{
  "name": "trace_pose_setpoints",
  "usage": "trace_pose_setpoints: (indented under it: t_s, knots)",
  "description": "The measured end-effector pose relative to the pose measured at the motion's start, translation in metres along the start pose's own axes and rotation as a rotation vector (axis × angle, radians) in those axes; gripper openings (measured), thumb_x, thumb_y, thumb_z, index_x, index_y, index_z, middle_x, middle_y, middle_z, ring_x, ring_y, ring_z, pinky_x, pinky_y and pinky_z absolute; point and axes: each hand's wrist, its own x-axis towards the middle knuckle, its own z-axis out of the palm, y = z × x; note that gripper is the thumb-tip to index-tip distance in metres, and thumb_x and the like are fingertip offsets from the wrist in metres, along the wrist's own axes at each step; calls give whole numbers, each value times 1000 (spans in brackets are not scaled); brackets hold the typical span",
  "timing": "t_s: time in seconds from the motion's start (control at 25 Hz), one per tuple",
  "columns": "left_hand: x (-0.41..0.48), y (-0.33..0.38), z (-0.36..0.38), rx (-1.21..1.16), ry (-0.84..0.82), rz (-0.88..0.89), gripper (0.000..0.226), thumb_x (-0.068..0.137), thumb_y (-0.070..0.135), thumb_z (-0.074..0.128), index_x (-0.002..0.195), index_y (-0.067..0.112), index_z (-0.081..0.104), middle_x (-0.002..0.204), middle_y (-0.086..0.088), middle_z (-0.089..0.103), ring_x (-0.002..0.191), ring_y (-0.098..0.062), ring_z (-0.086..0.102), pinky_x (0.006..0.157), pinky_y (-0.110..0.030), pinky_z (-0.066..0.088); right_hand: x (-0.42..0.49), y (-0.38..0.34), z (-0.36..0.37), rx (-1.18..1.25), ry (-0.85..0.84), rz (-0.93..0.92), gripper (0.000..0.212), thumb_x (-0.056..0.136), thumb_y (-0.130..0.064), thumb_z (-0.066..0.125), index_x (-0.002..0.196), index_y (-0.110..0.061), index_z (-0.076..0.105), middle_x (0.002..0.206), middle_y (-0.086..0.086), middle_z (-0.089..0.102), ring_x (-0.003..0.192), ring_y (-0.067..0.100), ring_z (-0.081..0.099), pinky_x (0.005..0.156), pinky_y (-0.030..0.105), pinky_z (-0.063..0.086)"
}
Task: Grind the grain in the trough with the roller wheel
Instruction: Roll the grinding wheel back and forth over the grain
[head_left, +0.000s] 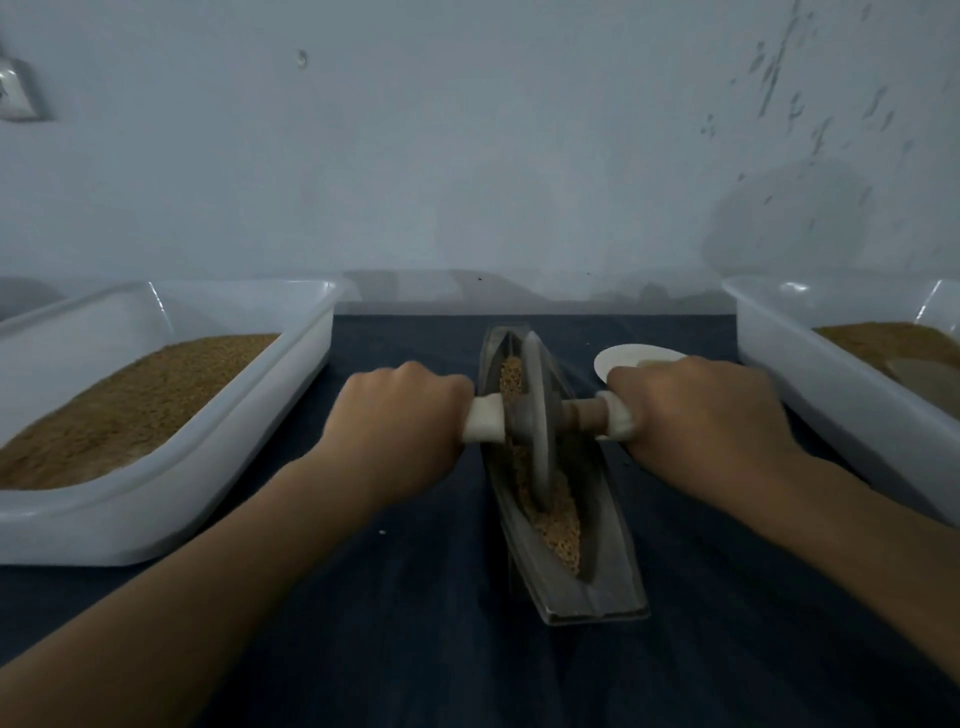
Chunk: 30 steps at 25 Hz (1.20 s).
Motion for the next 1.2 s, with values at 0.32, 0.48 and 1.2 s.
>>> trace_pose_setpoints:
  t_s: [0.32,0.48,1.2]
  knots:
    - [37,2,15,-19,-101,-198,23,87,42,62,79,25,48,65,6,35,54,-15,33,52,-31,29,47,-9,14,6,-148,122,29,89,-37,67,80,-27,42,74,-7,52,66,19,48,58,31,27]
    - [27,-1,8,-65,-121,-181,14,87,41,61,85,28,55,66,8,33,57,-16,37,54,-31,32,44,-5,8,-29,-173,102,29,90,-40,65,80,-30,40,75,-9,50,65,17,46,53,29,24]
    - [-5,5,-9,31,17,2,39,66,35,78,67,32,40,55,10,25,42,-12,24,44,-22,14,-8,0,-13,-14,-169,64,33,69,-44,66,64,-33,36,59,-14,33,47,6,30,46,19,11]
